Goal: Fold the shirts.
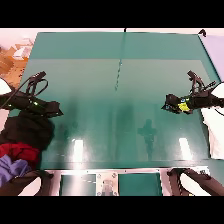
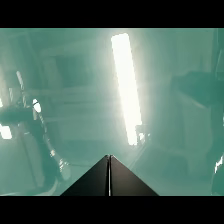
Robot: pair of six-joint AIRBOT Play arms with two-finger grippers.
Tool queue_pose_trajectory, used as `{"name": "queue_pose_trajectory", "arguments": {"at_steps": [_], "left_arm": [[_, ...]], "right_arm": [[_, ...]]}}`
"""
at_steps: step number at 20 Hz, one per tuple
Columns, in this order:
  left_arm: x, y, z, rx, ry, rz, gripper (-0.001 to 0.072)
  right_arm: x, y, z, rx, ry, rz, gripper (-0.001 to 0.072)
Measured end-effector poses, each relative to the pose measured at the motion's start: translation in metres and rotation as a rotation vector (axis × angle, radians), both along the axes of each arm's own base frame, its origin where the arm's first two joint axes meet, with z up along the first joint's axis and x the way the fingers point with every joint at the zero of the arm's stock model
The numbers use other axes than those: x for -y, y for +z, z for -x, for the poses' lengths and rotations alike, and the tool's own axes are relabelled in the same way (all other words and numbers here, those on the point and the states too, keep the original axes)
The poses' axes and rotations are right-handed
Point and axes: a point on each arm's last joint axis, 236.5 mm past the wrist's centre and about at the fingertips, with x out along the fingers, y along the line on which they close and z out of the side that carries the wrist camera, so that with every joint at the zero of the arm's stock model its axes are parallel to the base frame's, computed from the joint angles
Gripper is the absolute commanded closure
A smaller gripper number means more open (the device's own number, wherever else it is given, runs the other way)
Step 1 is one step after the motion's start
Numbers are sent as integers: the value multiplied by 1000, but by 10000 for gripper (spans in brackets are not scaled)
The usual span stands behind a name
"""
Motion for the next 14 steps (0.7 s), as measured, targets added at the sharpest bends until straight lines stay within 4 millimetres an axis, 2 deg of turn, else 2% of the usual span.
{"name": "queue_pose_trajectory", "arguments": {"at_steps": [11, 12, 13, 14], "left_arm": [[1, 2, -8, 28, 17, 9, 679], [2, 3, -8, 30, 18, 13, 603], [1, 3, -10, 37, 21, 10, 204], [-2, 1, -12, 43, 24, -4, -13]], "right_arm": [[0, 0, 0, 0, 0, 0, 699], [0, 0, 0, 0, 0, 0, 698], [0, 0, 0, 0, 0, 0, 698], [0, 0, 0, 0, 0, 0, 699]]}}
